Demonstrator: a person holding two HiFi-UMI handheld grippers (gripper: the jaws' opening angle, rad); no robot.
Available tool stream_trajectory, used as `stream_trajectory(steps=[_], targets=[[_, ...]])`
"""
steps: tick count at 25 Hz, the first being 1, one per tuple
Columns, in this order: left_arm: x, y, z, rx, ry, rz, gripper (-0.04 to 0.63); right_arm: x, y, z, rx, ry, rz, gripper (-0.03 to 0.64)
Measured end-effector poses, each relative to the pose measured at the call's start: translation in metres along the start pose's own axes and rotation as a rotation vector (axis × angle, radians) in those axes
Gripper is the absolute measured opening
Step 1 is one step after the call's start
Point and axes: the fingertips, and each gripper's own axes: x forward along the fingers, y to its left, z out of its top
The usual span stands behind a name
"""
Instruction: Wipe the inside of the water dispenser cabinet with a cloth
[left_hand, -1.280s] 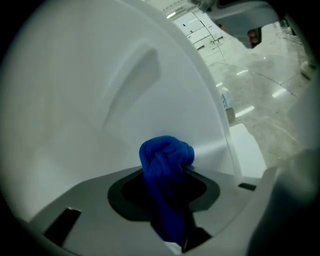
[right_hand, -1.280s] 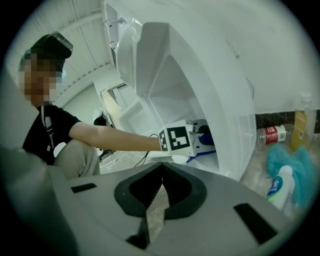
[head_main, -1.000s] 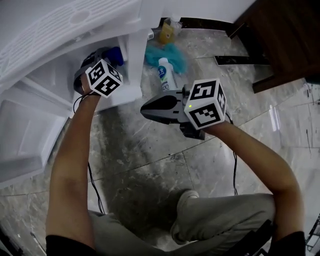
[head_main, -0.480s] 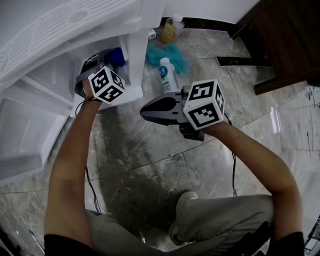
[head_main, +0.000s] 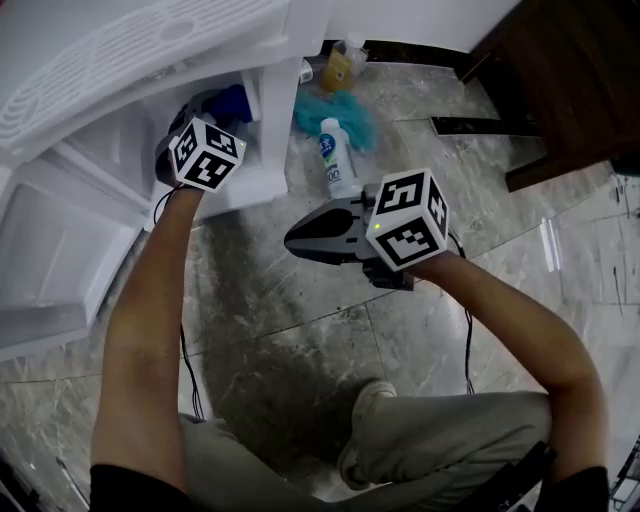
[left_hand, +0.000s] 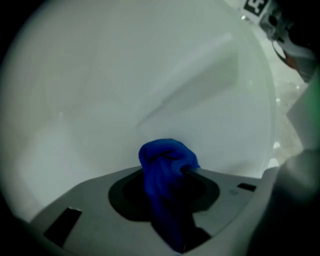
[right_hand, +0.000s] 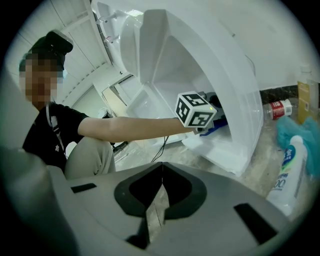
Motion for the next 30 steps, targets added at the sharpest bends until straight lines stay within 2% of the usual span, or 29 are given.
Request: stream_trajectory(steps=[3,6,10,14,16,21,26,30], targets=[[-0.023,0.034,0.034,-0.167,-0.173,0.059,0.137,0.007,0.009,0.0,-0.012,0.011,0.017,-0.002],[-0.044,0.063,0.061,-0.294,-0.291,0.118,0.137,0.014,0.016,-0.004,-0.02,0.028,0.032,-0.002],[-0.07,0.091,0.098,-0.406,-0.484,0.196,0.137,0.019,0.02,-0.005,-0.022,0.044,0.049,-0.002],[-0.085,0.114,0.136,-0.525,-0.609,0.272,0.137,0.02,0.018,-0.006,-0.013,0.035,0.052,-0.002],[-0.091,0.123,0.145,-0.563,-0.633,0.312,0.135,0.021,0.018,-0.006,-0.004,0.027,0.06,-0.002],[-0.091,0.124,0.146,-0.535,-0.647,0.35,0.135,0.022,0.021,-0.008,-0.001,0.036,0.064,-0.002],[-0.09,0.124,0.146,-0.501,-0.607,0.345,0.132,0.023,0.024,-0.009,-0.008,0.048,0.069,-0.002],[-0.101,0.11,0.144,-0.525,-0.624,0.318,0.133,0.026,0.031,-0.005,-0.027,0.054,0.076,-0.002]])
